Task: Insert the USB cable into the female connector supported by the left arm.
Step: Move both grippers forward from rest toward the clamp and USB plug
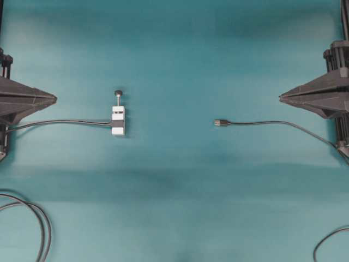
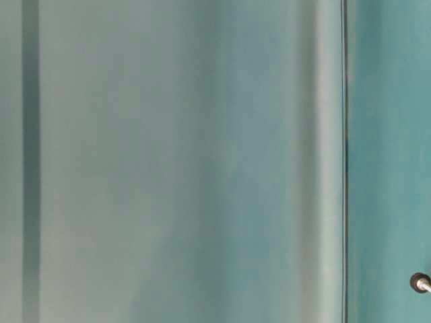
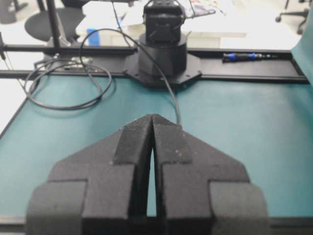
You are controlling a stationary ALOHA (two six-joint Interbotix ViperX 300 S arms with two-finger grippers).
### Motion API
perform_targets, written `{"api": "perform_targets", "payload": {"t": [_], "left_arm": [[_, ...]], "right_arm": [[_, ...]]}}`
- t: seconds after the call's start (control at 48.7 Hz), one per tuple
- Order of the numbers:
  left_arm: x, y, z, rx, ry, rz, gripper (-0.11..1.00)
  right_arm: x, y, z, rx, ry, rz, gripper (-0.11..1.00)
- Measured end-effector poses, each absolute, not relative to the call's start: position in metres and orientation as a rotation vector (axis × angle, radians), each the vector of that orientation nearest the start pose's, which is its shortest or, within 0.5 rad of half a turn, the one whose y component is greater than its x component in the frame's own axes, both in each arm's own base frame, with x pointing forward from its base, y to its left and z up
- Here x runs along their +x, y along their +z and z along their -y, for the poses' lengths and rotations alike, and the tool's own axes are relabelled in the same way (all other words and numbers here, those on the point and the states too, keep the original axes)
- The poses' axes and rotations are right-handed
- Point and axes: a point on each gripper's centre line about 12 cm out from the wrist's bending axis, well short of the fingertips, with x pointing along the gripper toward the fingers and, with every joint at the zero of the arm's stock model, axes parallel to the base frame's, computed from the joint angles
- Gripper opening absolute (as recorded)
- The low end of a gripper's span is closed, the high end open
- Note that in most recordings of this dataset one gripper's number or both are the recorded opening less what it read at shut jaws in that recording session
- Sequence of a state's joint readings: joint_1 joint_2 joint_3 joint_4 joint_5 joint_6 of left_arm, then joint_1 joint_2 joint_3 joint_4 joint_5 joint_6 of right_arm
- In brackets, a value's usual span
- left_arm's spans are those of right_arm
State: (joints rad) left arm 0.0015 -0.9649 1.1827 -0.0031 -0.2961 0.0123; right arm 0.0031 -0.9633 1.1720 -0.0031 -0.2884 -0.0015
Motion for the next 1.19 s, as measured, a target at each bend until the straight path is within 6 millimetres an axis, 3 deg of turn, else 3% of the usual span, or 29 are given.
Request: {"api": "perform_targets", "payload": {"t": [0.369, 0.554, 0.883, 1.067, 1.19], "left_arm": [[0.201, 0.282, 0.004, 0.007, -0.018, -0.041, -0.02], [0.212, 0.262, 0.004, 0.01, -0.019, -0.221, -0.02], [0.234, 0.228, -0.001, 0.006, 0.003, -0.351, -0.01], [0.232, 0.216, -0.007, 0.003, 0.029, -0.377, 0.11], [0.231, 0.214, -0.011, -0.001, 0.045, -0.39, 0.35]], "right_arm": [[0.202, 0.289, 0.0, 0.028, 0.001, -0.06, 0.0], [0.208, 0.281, 0.0, 0.023, 0.0, -0.146, 0.0], [0.225, 0.257, 0.007, 0.07, -0.04, -0.241, 0.0], [0.237, 0.234, 0.01, 0.111, -0.062, -0.339, 0.0], [0.242, 0.222, 0.011, 0.11, -0.064, -0.389, 0.0]]}}
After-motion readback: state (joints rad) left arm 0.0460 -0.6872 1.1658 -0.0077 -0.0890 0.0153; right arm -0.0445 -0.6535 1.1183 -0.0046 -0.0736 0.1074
